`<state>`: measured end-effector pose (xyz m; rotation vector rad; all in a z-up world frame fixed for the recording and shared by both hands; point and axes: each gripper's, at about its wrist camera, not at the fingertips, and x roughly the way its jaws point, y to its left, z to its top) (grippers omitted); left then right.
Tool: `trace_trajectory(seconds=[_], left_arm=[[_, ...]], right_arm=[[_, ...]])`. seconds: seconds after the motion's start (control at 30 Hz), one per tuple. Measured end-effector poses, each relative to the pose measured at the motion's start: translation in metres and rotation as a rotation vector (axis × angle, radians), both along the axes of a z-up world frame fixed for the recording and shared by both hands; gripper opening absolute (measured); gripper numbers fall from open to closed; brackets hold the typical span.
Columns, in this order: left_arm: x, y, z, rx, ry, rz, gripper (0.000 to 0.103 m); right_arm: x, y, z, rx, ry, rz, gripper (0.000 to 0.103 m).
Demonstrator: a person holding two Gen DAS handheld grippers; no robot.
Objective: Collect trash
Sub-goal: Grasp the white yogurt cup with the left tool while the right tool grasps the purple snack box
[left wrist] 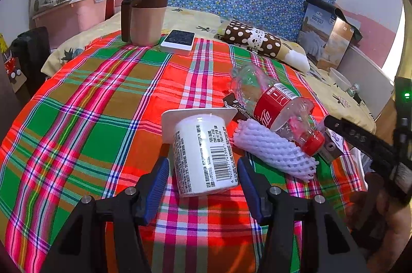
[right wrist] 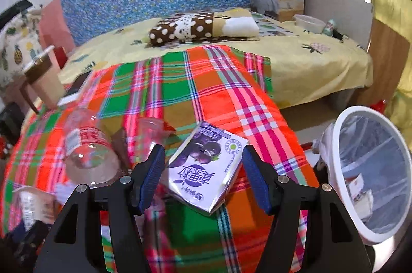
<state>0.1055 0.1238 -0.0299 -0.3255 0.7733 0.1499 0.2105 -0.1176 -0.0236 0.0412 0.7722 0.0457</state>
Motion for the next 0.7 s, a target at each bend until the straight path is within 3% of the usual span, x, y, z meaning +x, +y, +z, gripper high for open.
trace_trajectory(seconds=[0.2, 0.47, 0.6, 0.7], left_arm=[[0.003, 0.002, -0.003, -0.019, 0.002, -0.025, 0.055], [0.007, 0.002, -0.003, -0.03, 0.007, -0.027, 0.055], [0.011, 0.002, -0.003, -0.017, 0.013, -0.019, 0.055], [0.016, 0.002, -0.006, -0.02, 0.027, -0.018, 0.055]], right_arm=[[-0.009, -0.011, 0.003, -0.067, -0.003, 0.016, 0.066], [-0.016, -0.035, 0.002, 0.023, 0.073, 0.017, 0.066], [-0.014, -0.035, -0.013, 0.054, 0.173, 0.05, 0.066], [-0.02, -0.034, -0.015, 0.02, 0.141, 0.061, 0.066]])
